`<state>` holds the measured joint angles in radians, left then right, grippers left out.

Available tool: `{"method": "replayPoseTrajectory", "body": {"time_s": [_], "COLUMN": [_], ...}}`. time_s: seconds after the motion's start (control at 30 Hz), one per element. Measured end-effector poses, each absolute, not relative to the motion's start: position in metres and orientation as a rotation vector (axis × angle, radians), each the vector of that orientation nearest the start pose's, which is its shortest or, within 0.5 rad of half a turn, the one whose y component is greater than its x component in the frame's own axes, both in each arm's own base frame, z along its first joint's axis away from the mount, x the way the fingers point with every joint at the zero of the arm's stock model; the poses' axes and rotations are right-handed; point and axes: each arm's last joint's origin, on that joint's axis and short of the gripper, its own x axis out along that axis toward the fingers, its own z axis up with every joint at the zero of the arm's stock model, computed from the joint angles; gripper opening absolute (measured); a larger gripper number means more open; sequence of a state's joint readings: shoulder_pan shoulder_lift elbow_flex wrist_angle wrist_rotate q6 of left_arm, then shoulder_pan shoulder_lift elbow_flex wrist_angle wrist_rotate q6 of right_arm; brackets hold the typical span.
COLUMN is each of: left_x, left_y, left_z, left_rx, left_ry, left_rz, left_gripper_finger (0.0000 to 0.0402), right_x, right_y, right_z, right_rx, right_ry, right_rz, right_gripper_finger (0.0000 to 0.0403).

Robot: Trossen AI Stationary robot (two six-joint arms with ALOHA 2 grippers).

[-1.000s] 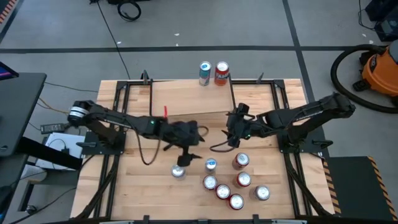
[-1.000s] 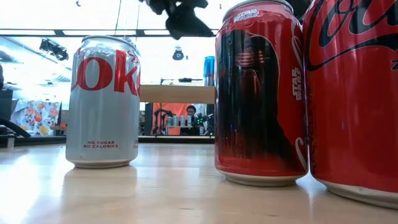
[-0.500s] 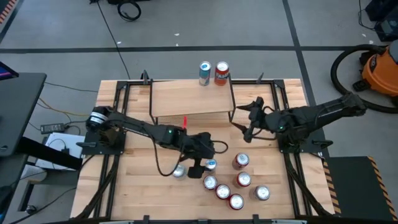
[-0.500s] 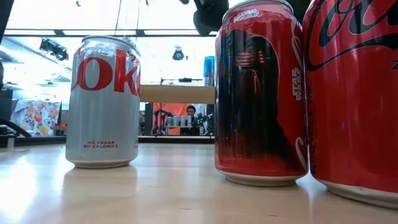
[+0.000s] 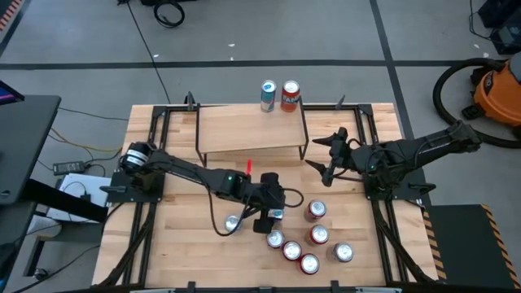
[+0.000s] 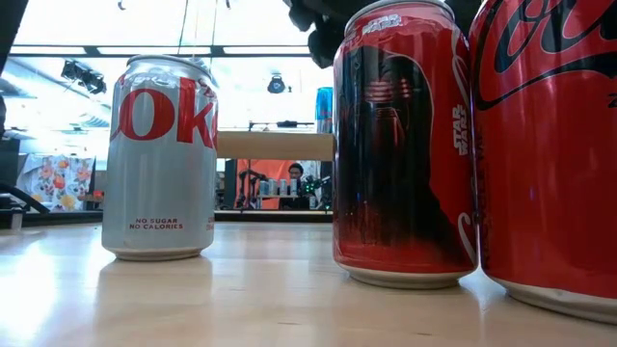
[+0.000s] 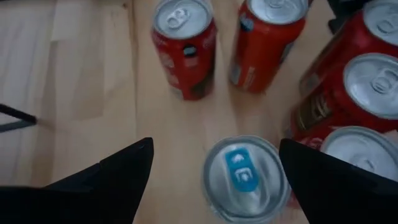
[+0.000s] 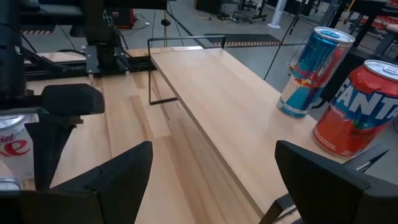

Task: Place canned beverage on shelf
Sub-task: Put the blue soda can on the shelf aligned with the other blue soda can

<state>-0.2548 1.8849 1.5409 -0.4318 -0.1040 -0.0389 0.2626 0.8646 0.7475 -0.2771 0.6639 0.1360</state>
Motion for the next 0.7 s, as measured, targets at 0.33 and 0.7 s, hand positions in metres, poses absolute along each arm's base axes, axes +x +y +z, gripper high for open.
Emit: {"method": "replayPoseTrajectory", "body": {"time_s": [0.33,0.7], "left_x": [0.415,0.416], "left_y": [-0.103,-0.098], "left_z": [0.242,0.232], "left_rx": [0.048,0.042], "left_ry": [0.828,0.866], "left_rz": [-0.171,-0.155], "left_gripper_finger": [0.0359,0.0302], "right_x": [0.181,0.181], "right_y": [0.03,0.03], "right_z": [0.3,0.3], "right_rx": [-0.045,-0.045], "right_ry": [0.328,0.328], "right_rz": [-0.417,-0.419], "right_gripper_finger": [0.0349,0.0349]}}
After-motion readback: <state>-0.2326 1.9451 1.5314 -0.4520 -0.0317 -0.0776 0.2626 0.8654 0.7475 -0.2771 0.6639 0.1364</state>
